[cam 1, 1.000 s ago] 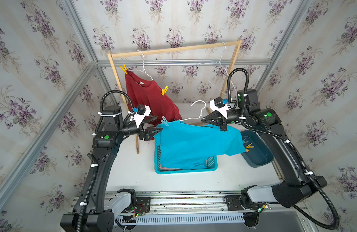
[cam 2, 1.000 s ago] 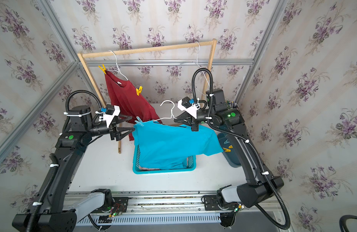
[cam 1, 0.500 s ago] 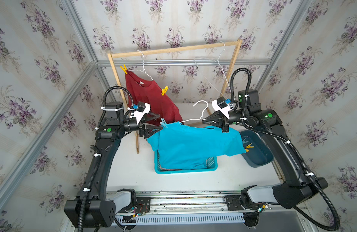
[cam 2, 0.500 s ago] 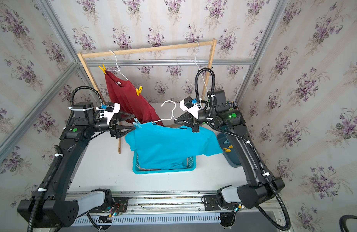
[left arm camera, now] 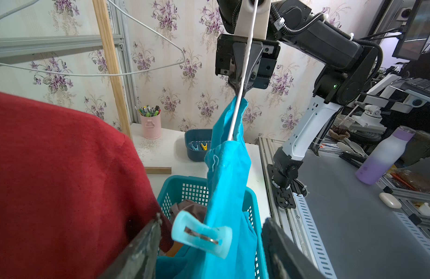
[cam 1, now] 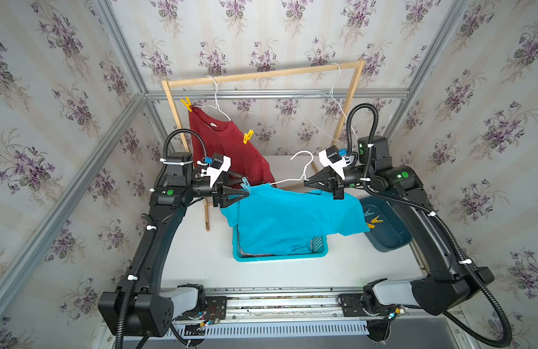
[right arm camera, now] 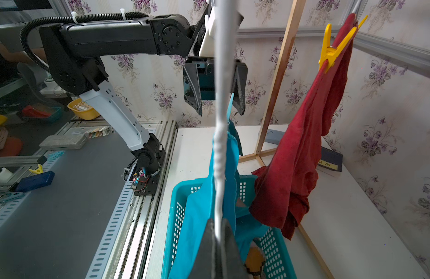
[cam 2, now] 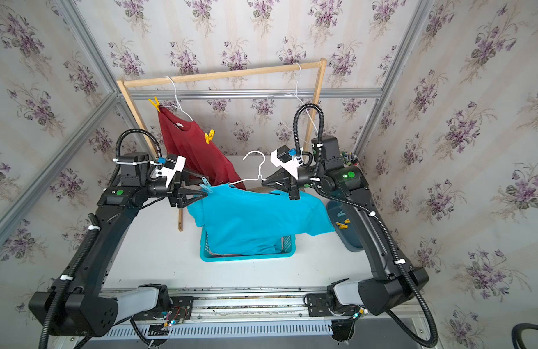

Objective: Remove the clothespins securing t-shirts to the hanger
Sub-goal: Remove the clothespin from the hanger.

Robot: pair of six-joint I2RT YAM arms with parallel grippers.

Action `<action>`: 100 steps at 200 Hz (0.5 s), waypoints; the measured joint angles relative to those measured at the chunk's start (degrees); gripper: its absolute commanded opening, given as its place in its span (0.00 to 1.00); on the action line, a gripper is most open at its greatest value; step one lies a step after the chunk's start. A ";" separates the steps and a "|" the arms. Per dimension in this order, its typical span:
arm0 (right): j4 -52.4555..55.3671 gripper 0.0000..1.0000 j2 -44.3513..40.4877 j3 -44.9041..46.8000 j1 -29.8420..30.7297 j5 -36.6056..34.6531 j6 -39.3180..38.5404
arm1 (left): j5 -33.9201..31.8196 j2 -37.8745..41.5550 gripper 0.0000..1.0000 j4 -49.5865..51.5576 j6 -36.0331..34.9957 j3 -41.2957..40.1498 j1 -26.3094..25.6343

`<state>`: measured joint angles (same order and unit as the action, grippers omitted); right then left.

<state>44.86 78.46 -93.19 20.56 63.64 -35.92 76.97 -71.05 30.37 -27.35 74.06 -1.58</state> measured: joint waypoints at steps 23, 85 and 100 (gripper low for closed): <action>0.00 0.00 -0.20 0.07 0.00 0.00 0.11 | 0.00 0.09 0.58 0.00 0.09 0.00 -0.02; 0.00 0.00 -0.20 0.04 0.00 0.04 0.31 | 0.02 0.57 0.50 0.00 0.52 0.00 -0.02; 0.00 0.00 -0.20 0.00 0.00 0.09 0.37 | 0.07 0.59 0.51 -0.02 0.52 0.00 -0.02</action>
<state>44.86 78.26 -93.19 20.56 63.72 -35.55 77.03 -70.46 30.35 -26.83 74.06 -1.61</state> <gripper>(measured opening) 0.049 0.501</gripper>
